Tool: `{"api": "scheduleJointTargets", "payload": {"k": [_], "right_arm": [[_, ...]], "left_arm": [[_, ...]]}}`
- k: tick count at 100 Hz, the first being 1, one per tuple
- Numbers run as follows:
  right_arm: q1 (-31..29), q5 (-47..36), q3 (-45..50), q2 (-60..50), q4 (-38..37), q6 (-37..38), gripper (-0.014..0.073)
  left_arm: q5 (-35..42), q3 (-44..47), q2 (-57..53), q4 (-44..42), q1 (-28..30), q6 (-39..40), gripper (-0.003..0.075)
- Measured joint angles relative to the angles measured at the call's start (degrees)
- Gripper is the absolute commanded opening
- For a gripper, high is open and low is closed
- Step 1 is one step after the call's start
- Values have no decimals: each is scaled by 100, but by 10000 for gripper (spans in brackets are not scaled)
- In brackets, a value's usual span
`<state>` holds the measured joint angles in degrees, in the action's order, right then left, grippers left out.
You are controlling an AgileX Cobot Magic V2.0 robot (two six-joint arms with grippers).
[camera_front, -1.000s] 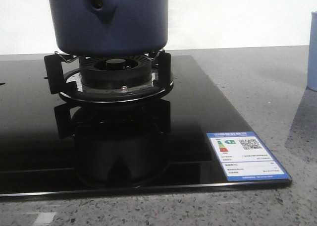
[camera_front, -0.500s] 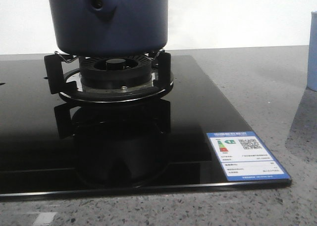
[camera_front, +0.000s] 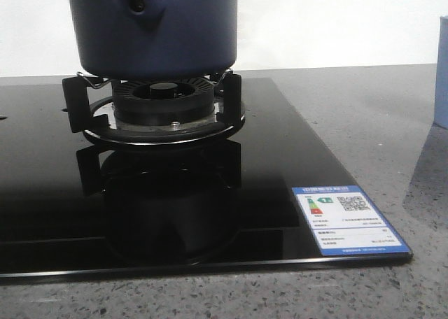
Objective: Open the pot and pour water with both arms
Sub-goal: 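Grasp the purple lid knob with the left gripper and lift the lid, then close the right gripper around the light blue ribbed cup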
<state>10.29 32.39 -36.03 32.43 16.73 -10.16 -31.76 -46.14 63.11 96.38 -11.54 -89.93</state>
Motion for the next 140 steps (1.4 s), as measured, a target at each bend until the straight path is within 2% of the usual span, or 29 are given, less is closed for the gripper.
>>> {"api": "scheduleJointTargets", "payload": {"k": [20,44,90,104,130,140], "right_arm": [[0,0,0,0,0,0,535],[0,0,0,0,4,0,535],[0,0,0,0,13,0,535],[0,0,0,0,13,0,535],[0,19,0,0,13,0,535],[0,32,0,0,13,0,535]], "left_arm": [[-363,-637,738,33,0,-246,541],[-833,-1165,1407,33,0,-1010,540],[-1210,-1770,2285,15,-188,-1180,536],[-973,-1835,2336,0,-290,-1246,499],[-840,-1844,2341,-26,-290,-1259,337],[-840,-1844,2341,-26,-290,-1259,316]]}}
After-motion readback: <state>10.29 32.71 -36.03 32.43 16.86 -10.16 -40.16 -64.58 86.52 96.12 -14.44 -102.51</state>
